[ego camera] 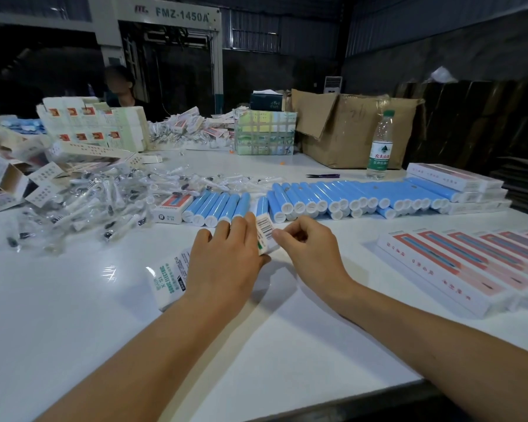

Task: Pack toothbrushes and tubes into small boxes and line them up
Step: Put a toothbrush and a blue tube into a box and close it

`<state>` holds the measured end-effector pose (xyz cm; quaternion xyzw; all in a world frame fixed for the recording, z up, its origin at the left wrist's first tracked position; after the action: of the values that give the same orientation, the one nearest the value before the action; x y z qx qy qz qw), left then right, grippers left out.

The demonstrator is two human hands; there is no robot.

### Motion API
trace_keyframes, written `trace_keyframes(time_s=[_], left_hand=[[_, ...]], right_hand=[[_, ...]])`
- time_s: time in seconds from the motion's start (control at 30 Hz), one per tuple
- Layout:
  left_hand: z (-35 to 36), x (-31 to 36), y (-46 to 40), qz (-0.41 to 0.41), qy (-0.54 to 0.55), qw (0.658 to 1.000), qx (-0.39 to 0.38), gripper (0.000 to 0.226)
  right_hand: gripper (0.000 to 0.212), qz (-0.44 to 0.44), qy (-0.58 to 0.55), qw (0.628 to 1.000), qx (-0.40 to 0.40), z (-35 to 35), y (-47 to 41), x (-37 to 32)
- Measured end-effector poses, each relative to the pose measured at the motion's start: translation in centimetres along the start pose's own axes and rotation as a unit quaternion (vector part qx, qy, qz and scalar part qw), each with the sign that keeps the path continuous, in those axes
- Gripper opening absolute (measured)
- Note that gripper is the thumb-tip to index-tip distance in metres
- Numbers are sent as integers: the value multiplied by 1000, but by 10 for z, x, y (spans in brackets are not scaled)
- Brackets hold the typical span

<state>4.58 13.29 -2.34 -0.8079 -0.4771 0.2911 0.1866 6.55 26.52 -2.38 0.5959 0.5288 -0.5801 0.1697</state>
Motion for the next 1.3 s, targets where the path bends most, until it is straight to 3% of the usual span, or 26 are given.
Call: trace_keyframes(time_s=[0.47,0.53,0.6,0.67,0.7,0.8,0.83,0.87,0.9,1.03,1.1,1.3], left_hand=[[0,-8,-8,-40,19,999,0,70],[-9,-17,-14,-76,75,994,6,69],[-19,-30,-17,-110,220,969,39,68],[-32,-41,-17,-149,438,882,92,54],[-33,-48,-16,-191,554,803,109,42],[-11,-52,-14,-359,795,486,62,32],[-4,-48,-13,-386,829,402,44,32],[2,-43,-11,-407,844,348,34,33],[7,-39,-9,-425,845,323,28,33],[19,-28,-2,-449,842,299,3,35],[21,-27,-3,-437,845,308,-9,36],[25,-35,1,-419,791,446,-15,31]], right_hand=[[19,30,-103,994,-14,7,2,-2],[16,9,-141,990,-20,7,3,-7],[14,-13,-164,986,-27,7,4,-11],[13,-29,-145,988,-43,7,5,-11],[13,-34,-127,990,-58,8,5,-11],[21,-39,-90,986,-137,17,7,-12],[32,-34,-84,982,-166,21,8,-12],[40,-27,-76,978,-194,26,9,-12],[47,-23,-66,974,-216,30,10,-11],[59,-37,-23,968,-249,36,12,-11],[58,-33,-25,969,-243,36,10,-11],[50,-44,42,976,-207,18,3,-24]])
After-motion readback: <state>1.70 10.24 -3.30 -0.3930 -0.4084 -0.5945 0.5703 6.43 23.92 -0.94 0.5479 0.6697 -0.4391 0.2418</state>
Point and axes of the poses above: each hand's wrist, its own y-axis away from the middle knuckle, its own z-axis out of the palm, x = y × z, the point moved 5 cm from there along -y, towards the middle knuckle
